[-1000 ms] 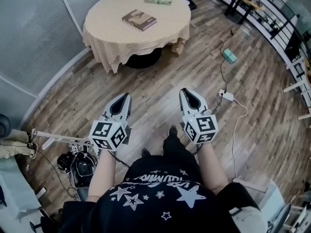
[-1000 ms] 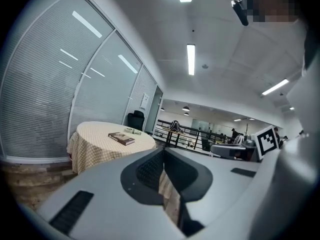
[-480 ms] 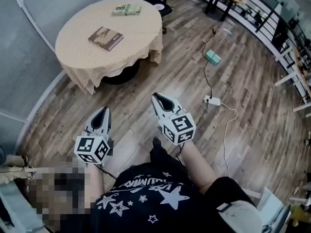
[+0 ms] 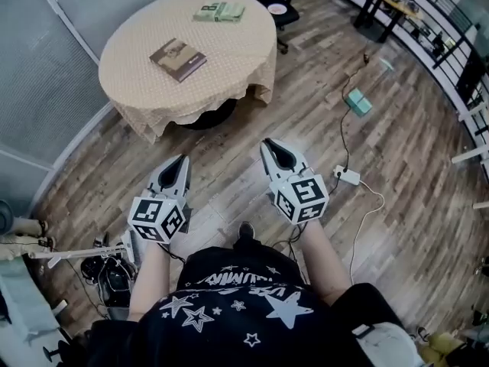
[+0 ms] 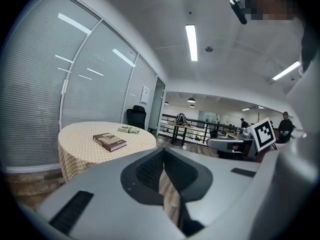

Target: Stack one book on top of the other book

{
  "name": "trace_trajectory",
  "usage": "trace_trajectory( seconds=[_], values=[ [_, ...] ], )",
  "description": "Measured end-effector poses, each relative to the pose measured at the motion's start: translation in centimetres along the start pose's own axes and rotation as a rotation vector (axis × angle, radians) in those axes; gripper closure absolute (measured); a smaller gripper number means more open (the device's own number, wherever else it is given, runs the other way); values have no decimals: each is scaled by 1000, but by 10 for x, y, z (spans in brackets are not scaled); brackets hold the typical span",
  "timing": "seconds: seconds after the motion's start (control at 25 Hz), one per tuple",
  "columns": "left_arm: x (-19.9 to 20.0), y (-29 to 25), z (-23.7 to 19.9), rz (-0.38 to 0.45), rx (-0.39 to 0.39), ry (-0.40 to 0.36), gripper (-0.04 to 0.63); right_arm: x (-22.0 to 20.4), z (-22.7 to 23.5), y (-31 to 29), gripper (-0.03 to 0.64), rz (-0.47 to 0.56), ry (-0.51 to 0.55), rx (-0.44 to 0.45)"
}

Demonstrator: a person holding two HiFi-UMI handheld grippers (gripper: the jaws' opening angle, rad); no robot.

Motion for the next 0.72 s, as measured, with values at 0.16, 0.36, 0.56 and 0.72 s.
trace_trajectory(
  seconds=[0.16,0.36,0.56,0.72],
  values=[
    [-2,-19,8,0,19,13,586,-6,19,-5,577,-2,-2,23],
    [-2,-33,11,-19,21,-2,586,-13,30,-12,577,-7,-34,26],
    [2,-52,-2,-17,17,11,586,-21,38,-26,577,-24,-51,19],
    [12,-78,-11,-13,-8,10,586,-20,50,-42,577,-36,-38,13]
  ],
)
Point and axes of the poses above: the fingertips, and each gripper's own axes: y backward along the fingers, z to its right, x out of its top, the point moved 5 cm from there along y, backward along the fingers, and after that the axes turned 15 degrees about y, right-handed, at the moved point
